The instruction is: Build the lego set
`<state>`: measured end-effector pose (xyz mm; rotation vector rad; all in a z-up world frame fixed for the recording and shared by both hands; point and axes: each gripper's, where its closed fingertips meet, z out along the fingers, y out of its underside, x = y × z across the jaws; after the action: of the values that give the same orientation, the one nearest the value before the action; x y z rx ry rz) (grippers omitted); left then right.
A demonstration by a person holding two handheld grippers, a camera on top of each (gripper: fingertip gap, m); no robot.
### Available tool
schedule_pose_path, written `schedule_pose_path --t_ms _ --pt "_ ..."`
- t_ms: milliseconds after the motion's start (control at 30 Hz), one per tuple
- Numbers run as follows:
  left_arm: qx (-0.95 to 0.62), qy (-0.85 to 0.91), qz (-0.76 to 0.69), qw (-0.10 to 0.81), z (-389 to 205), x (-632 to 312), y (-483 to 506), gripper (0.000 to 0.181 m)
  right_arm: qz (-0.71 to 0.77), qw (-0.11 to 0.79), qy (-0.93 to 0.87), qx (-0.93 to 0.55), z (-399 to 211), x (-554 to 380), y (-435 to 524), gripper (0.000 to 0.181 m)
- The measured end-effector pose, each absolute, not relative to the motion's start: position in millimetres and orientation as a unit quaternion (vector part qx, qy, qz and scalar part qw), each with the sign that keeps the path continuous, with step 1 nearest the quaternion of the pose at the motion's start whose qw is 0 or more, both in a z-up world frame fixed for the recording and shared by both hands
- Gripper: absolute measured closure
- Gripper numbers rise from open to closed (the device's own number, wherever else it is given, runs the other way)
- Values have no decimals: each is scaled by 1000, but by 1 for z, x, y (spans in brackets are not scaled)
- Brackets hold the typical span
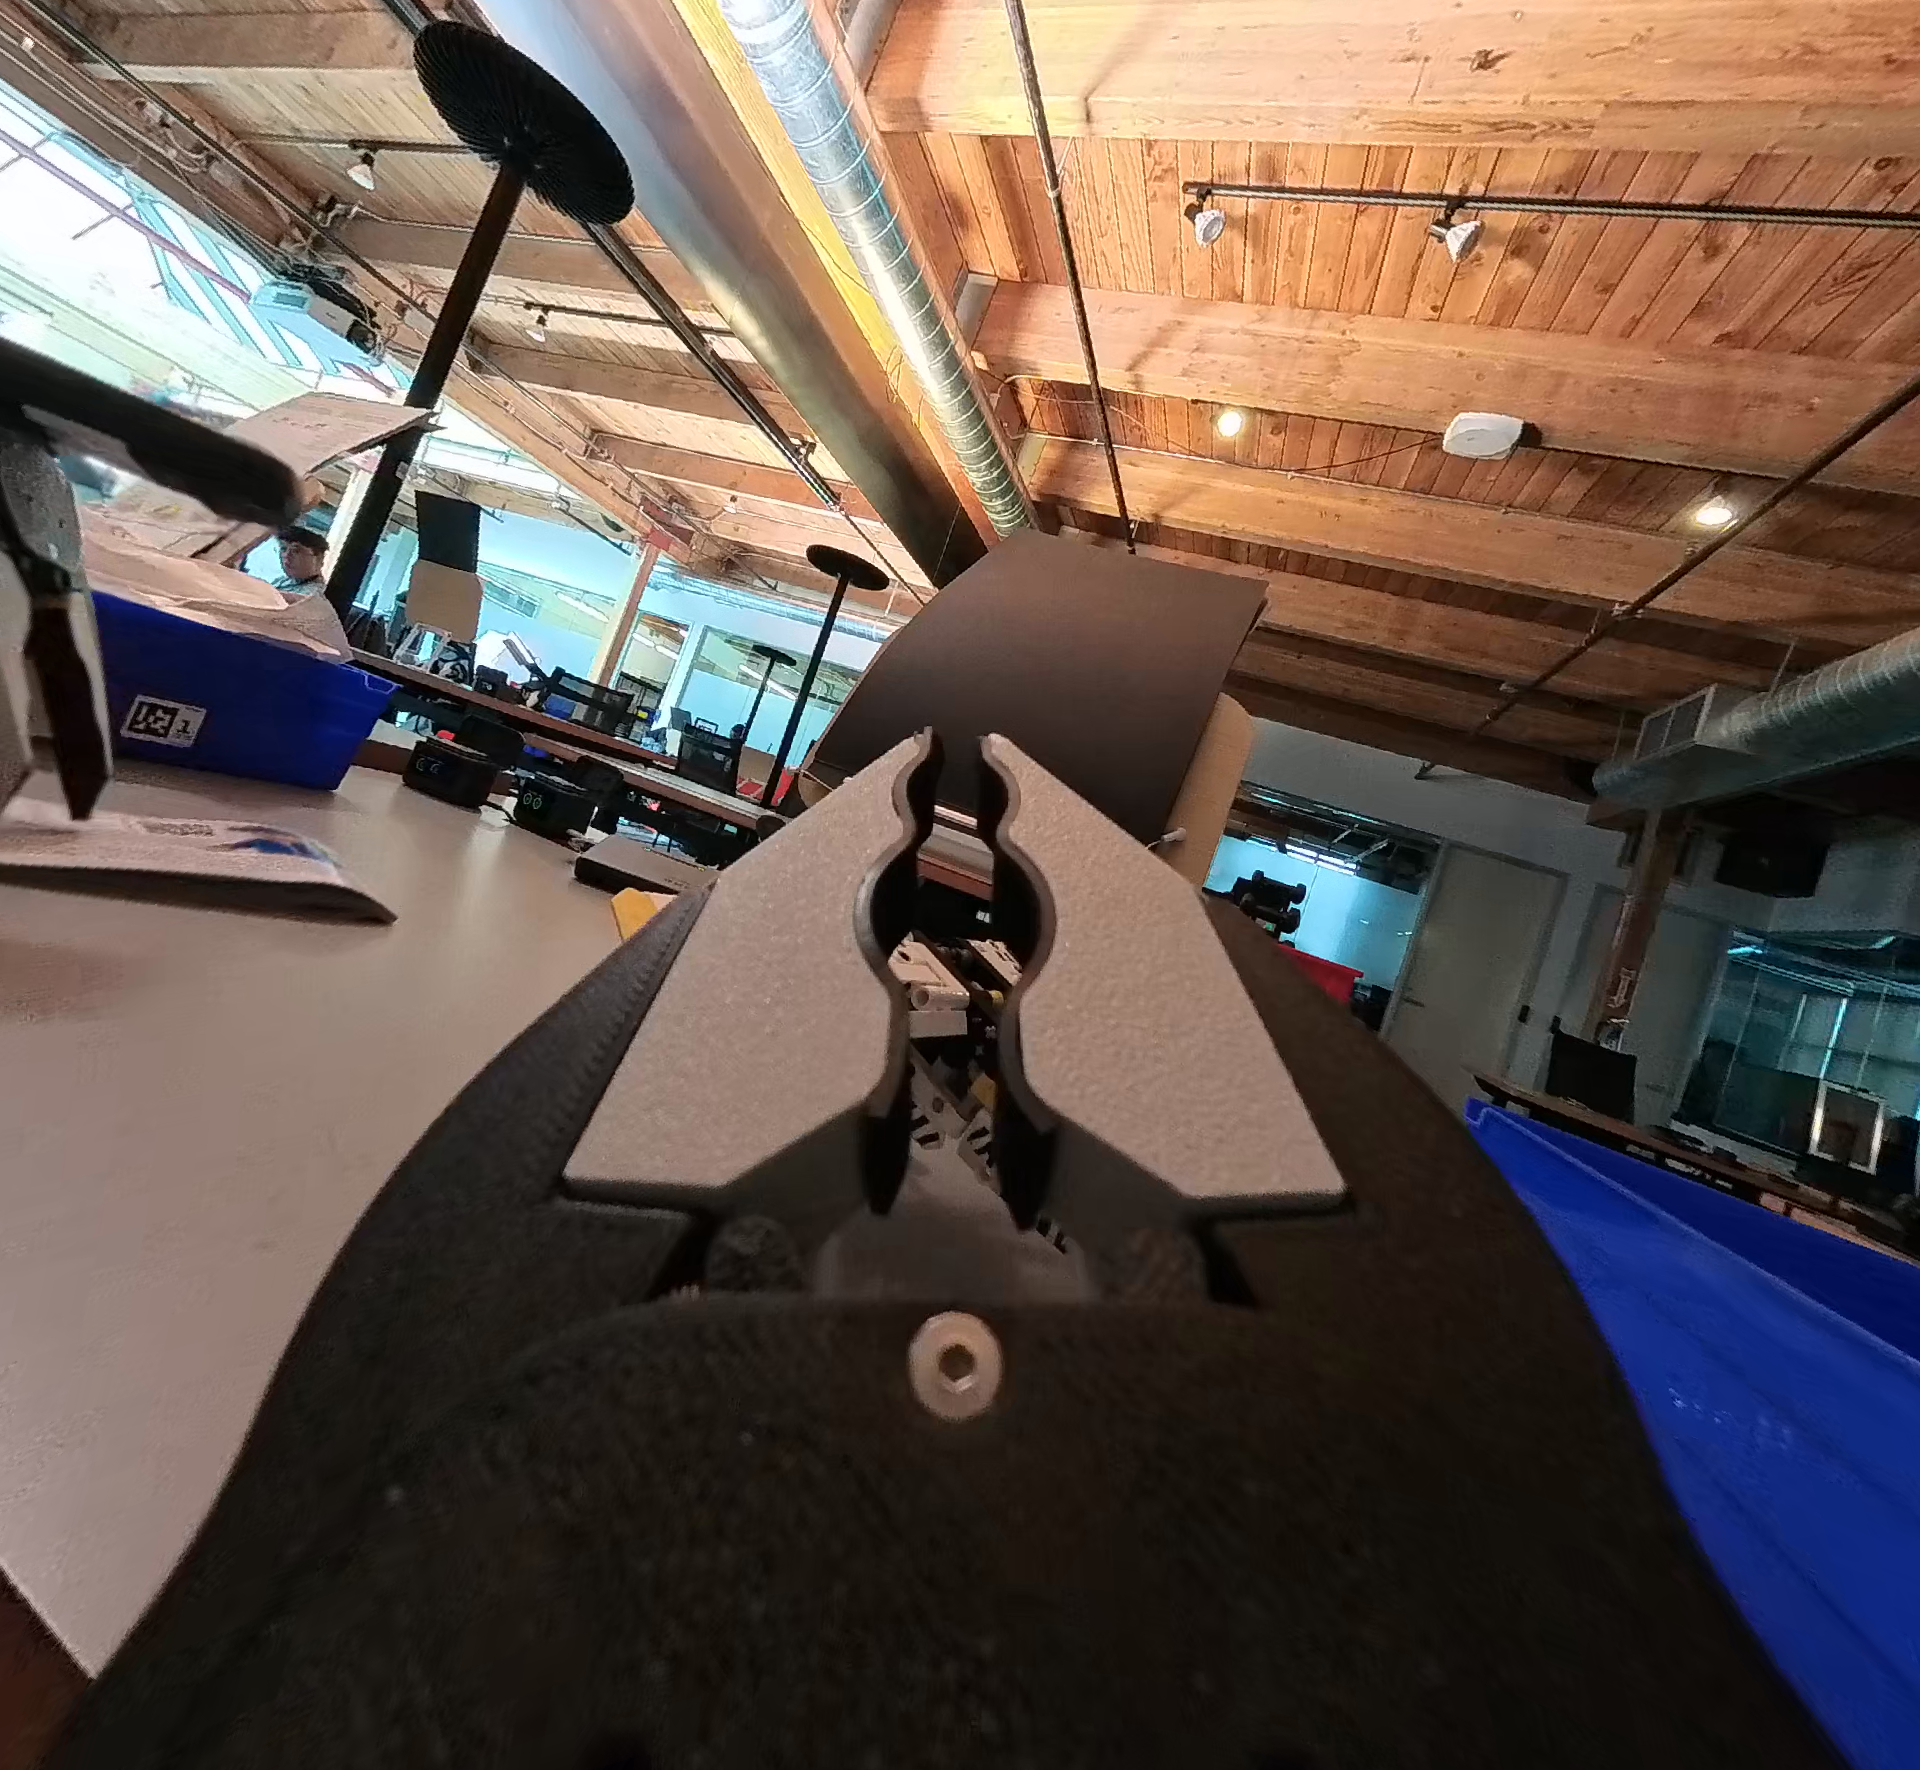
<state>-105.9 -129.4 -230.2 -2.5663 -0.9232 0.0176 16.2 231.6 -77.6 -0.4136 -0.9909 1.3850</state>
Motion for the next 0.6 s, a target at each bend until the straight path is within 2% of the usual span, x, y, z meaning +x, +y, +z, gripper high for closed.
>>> schedule_pose_path --t_ms 67,167,233,300,433,533,600 --pt "-901 -356 18 245 -215 -119 -122 87 607 640 -434 -181 -77 16 232 178" --pt "-847 -412 140 305 -186 -171 -138 81 607 640 -436 -180 -78 16 231 178" --pt "-829 -446 152 300 -190 -181 -150 81 605 641 -437 -179 -78 16 230 178" --pt "-838 -447 129 286 -204 -177 -148 71 602 642 -440 -178 -79 16 229 178" --pt "-854 -453 145 209 -236 -178 -156 65 597 645 -445 -173 -80 16 226 178" --pt "-851 -461 125 217 -242 -177 -146 64 597 645 -445 -173 -80 16 227 178" --pt "-848 -467 117 221 -246 -177 -143 56 598 644 -444 -174 -79 16 227 178"
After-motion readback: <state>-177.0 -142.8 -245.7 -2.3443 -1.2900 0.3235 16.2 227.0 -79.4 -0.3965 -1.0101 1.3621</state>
